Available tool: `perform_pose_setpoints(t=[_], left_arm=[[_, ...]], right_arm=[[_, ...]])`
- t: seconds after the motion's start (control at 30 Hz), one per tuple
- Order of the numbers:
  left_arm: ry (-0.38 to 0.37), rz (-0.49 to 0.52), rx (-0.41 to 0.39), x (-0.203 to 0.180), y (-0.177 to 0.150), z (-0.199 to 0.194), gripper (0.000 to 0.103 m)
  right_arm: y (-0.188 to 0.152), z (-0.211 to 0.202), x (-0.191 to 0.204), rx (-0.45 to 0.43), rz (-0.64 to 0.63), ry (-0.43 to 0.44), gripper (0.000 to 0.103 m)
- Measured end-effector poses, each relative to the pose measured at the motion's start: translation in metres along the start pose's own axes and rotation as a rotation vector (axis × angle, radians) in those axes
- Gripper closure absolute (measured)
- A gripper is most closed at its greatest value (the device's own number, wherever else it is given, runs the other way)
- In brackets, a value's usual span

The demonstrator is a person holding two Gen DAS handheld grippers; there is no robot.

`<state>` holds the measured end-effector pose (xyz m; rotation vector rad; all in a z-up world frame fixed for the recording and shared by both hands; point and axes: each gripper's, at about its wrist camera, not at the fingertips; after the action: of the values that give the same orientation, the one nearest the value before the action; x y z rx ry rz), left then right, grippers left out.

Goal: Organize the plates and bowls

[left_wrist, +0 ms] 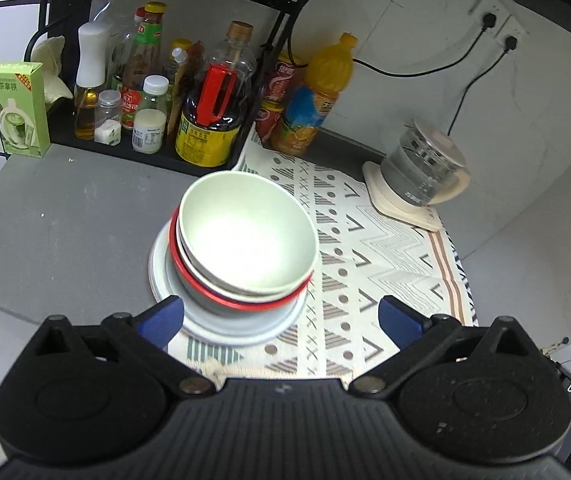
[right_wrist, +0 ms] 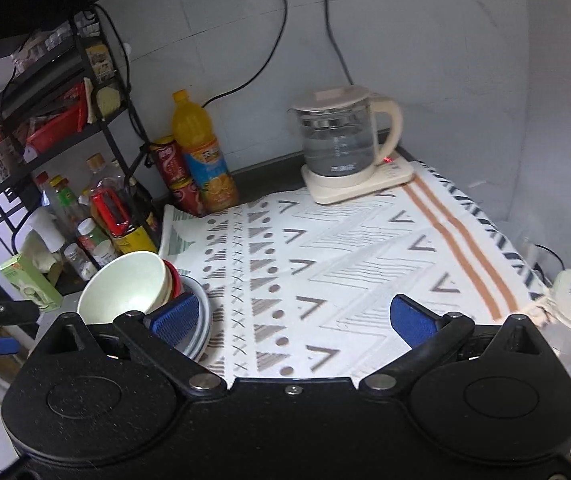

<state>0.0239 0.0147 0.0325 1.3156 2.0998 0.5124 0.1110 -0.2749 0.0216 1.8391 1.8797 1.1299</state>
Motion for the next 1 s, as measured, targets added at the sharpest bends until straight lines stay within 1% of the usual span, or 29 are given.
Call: perform_pose_setpoints(t=[0.23, 0.47, 0.63, 0.73, 0.8, 1.0], left_arm=[[-0.017, 0.036, -0.033, -0.006, -0.022, -0.024, 0.001], [-0.066, 0.128, -0.075, -0.010, -0.044, -0.045, 0.001], [-0.094, 0.168, -0.094, -0.011, -0.059, -0.058, 0.001], [-0.090, 0.180, -0.103, -0.011, -0.065, -0.065, 0.001], [-0.088, 0.189, -0.107, -0.011, -0.067, -0.069, 0.001], [-0.067, 0.244, -0.124, -0.009, -0.079, -0.082, 0.001]], right_arm=[[-0.019, -0.028, -0.004, -0.027, -0.023, -0.033, 0.000], [-0.034, -0.055, 0.000, -0.048, -0.058, -0.061, 0.000], [-0.045, -0.068, 0.006, -0.070, -0.070, -0.079, 0.000], [-0.054, -0.077, 0.010, -0.095, -0.072, -0.105, 0.000], [-0.060, -0.081, 0.012, -0.103, -0.085, -0.107, 0.000], [-0.074, -0.088, 0.019, -0.070, -0.118, -0.096, 0.000]])
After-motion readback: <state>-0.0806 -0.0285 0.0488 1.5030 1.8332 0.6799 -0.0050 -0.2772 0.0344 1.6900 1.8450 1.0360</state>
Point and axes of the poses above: each gripper's, at about its wrist camera, not at the fingertips, and z roughly the way its jaws point, x to its left, y to its top, and after that the axes turned 9 degrees about z, right-handed
